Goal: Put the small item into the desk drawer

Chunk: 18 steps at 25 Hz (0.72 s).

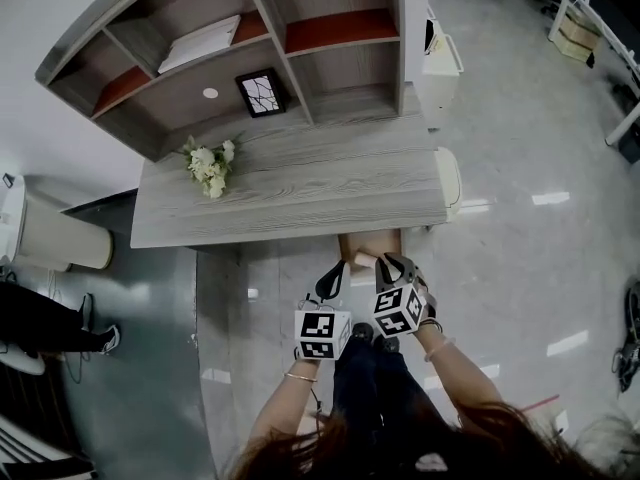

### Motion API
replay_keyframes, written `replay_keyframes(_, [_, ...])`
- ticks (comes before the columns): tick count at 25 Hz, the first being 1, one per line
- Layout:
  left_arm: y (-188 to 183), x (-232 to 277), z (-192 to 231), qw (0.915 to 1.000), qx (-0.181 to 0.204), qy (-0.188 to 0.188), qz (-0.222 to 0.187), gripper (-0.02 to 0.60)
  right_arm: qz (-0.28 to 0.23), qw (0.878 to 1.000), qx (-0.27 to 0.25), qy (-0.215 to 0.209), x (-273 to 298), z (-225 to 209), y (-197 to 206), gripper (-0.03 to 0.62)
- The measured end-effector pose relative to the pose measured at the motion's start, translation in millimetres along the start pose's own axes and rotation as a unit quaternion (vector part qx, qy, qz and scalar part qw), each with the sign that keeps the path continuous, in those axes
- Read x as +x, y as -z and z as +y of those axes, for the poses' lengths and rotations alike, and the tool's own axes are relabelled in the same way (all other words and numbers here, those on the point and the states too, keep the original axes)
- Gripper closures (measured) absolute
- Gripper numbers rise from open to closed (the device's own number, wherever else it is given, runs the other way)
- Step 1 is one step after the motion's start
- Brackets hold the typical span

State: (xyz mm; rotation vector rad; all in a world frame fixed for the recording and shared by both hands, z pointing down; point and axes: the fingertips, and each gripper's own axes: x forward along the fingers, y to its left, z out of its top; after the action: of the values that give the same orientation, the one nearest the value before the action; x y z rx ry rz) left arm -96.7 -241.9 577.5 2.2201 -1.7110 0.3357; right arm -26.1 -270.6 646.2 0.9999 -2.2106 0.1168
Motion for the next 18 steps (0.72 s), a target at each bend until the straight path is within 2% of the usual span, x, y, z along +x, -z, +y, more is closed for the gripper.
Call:
replay_keyframes(9, [-37.0,-19.2,-2.2,0.9994,-0.011,-0.023,-0.022,0.566,-0.022,1.000,0.009,0.011,-26.9,-11.2,-29.8,0.565])
replay_keyframes(18, [-69.5,-33.8,-0.6,0.9987,-0.005,-0.036,-0.036,0.566,-0.041,0.999,0.020,0.020,-53.0,-22.2,-54.6,0.579])
